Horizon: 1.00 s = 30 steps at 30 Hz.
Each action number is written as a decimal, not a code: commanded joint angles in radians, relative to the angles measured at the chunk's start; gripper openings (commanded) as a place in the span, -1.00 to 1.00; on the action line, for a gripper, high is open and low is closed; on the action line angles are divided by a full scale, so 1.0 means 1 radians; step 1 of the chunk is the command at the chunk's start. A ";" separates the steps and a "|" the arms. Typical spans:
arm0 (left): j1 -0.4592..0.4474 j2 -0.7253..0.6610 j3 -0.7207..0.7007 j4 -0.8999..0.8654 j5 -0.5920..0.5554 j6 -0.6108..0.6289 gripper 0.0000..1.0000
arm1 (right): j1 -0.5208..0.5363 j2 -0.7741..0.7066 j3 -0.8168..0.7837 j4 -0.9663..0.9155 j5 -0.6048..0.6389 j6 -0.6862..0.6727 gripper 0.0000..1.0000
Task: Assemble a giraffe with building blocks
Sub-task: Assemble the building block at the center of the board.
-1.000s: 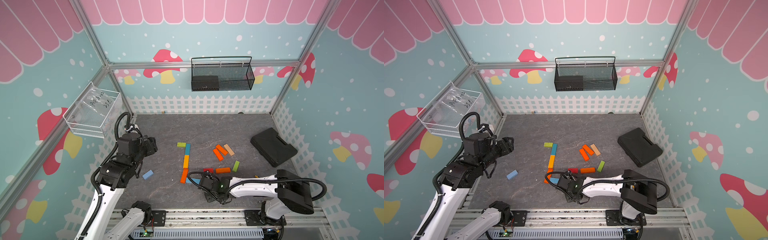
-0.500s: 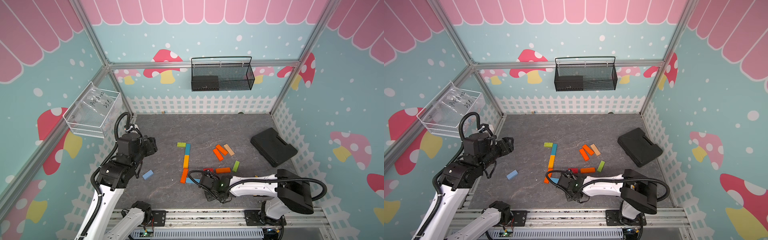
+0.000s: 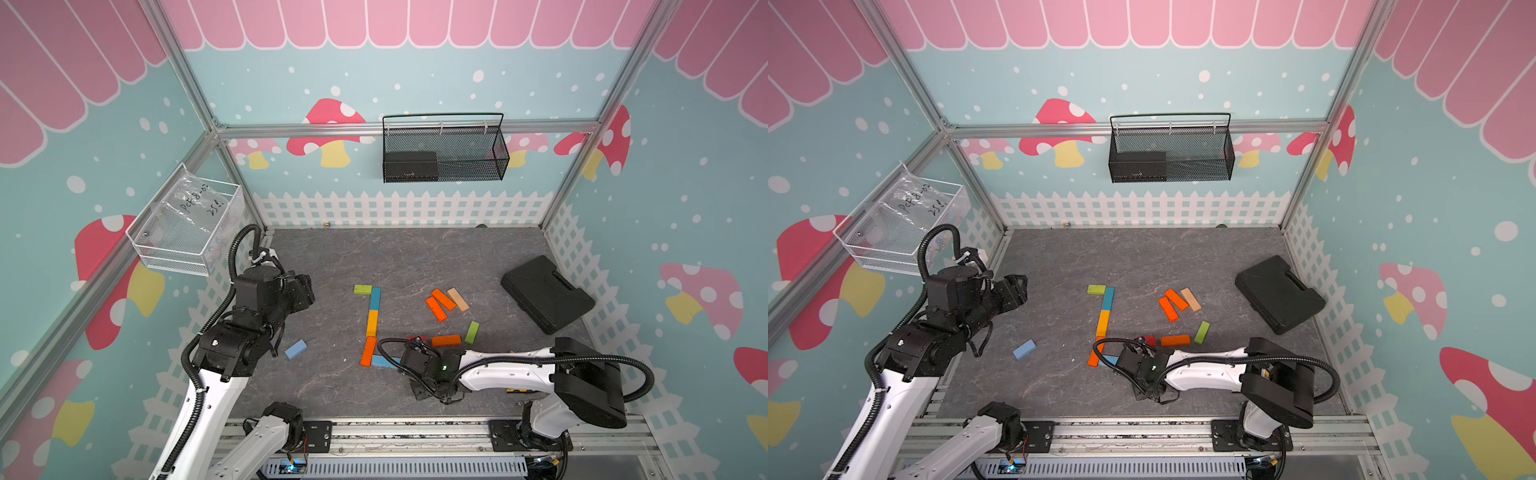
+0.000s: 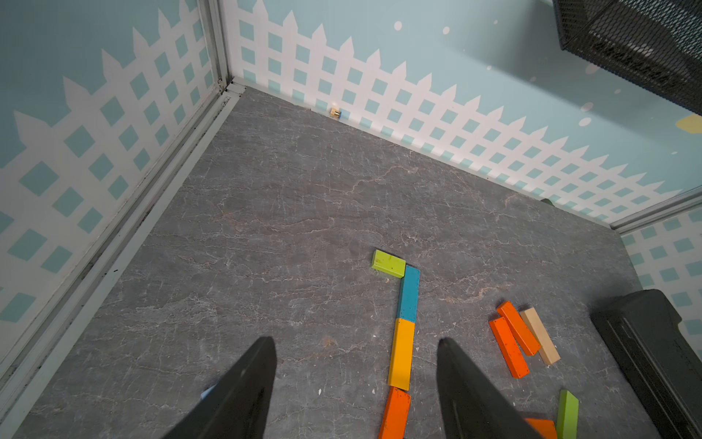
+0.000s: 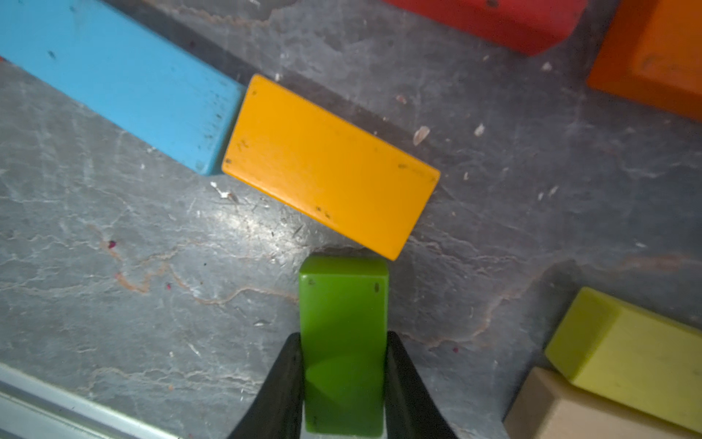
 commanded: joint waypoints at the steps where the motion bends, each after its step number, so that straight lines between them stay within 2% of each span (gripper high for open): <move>1: 0.004 -0.009 0.002 0.000 -0.008 0.005 0.40 | -0.005 0.017 0.025 -0.031 0.025 0.001 -0.39; 14: 0.006 -0.015 0.002 -0.003 -0.017 0.011 0.40 | -0.010 0.028 0.039 -0.031 0.032 -0.011 -0.25; 22: 0.005 -0.016 0.002 -0.004 -0.013 0.014 0.43 | -0.010 0.010 0.055 -0.061 0.043 -0.025 0.14; 30: 0.007 -0.011 0.022 -0.014 -0.025 0.014 0.53 | -0.009 -0.098 0.094 -0.105 0.076 -0.059 0.46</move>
